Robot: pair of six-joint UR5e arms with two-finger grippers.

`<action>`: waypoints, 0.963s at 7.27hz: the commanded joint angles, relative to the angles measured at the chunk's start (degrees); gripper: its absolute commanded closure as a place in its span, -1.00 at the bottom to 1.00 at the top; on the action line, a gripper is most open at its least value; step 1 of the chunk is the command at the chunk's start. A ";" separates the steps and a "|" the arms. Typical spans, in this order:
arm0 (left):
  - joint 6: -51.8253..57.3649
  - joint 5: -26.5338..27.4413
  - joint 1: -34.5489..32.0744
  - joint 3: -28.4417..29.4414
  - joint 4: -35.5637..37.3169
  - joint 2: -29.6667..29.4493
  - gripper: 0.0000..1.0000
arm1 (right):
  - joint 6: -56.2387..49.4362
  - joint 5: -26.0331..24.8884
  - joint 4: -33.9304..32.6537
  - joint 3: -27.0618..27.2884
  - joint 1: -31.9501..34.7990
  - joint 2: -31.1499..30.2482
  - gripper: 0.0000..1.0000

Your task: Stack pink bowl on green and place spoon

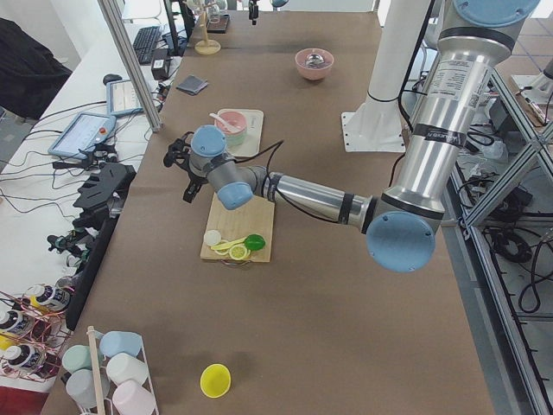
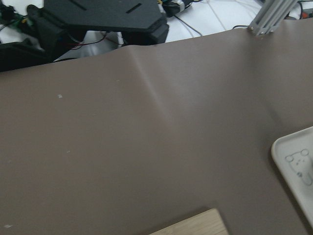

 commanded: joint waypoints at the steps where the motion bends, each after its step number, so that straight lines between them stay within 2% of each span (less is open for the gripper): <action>1: 0.91 3.42 -1.17 1.16 -1.90 4.58 -0.96 | -1.39 -4.97 3.45 -0.91 0.38 -2.66 -1.00; 2: 0.83 4.31 -1.17 2.30 -3.65 5.04 -0.96 | -1.74 -7.01 3.45 -0.56 0.38 -2.67 -1.00; 3: 0.83 3.88 -1.95 2.40 -2.36 4.78 -0.96 | -1.66 -7.90 2.49 0.40 -0.14 -2.23 -1.00; 4: 1.96 2.83 -3.87 1.88 1.65 4.17 -0.96 | -1.65 -10.87 -2.48 2.41 -1.71 -2.14 -1.00; 5: 7.71 -0.31 -6.33 1.44 7.09 3.99 -0.96 | -1.65 -14.20 -14.27 8.00 -2.16 -1.71 -1.00; 6: 15.25 -1.12 -8.00 -0.48 15.75 3.81 -0.96 | -1.65 -15.02 -29.53 16.67 -2.34 -0.48 -1.00; 7: 21.16 -0.61 -8.19 -3.81 26.72 3.11 -0.96 | -2.09 -14.68 -42.56 23.02 -2.34 1.09 -1.00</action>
